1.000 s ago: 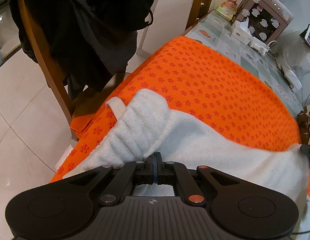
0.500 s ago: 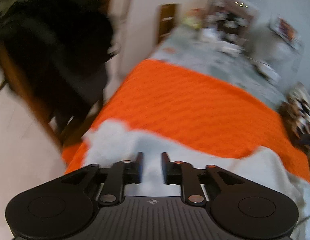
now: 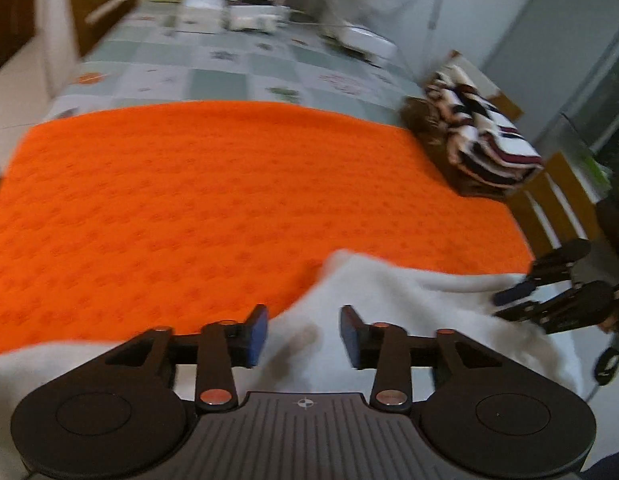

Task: Fold clothes

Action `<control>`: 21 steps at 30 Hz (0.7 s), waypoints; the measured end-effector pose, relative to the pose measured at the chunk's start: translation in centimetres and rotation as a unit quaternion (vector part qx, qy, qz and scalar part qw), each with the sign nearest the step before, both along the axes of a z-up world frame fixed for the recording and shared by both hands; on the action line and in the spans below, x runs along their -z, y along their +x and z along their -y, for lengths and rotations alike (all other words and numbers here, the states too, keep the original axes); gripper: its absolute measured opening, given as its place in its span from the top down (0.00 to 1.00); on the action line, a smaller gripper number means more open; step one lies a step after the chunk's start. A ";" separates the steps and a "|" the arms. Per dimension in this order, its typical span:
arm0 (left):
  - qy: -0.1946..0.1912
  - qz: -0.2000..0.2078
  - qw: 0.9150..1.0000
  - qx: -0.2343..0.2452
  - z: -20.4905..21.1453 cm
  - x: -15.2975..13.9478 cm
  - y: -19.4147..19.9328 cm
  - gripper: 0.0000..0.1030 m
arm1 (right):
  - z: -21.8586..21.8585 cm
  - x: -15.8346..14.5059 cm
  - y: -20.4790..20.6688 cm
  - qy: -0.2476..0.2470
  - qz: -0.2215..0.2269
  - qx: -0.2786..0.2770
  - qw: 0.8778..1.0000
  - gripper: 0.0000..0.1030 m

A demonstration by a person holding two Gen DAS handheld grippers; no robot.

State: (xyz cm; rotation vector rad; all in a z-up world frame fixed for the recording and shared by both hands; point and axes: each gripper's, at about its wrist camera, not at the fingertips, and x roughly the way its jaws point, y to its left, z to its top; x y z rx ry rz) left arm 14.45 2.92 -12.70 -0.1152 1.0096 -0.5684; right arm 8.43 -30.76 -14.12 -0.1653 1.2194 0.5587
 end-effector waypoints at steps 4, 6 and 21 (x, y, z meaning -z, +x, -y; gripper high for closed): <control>-0.005 -0.016 1.000 0.027 3.8 -0.7 2.2 0.37 | 0.7 0.2 0.0 -0.026 0.009 -0.032 0.999 0.54; 0.025 -0.027 0.999 0.032 6.2 -0.6 3.7 0.37 | 0.9 0.5 0.3 -0.034 -0.004 -0.054 0.998 0.54; 0.116 -0.049 0.989 -0.072 7.3 2.0 5.7 0.72 | 3.4 -4.1 -0.5 -0.017 0.054 0.007 0.998 0.92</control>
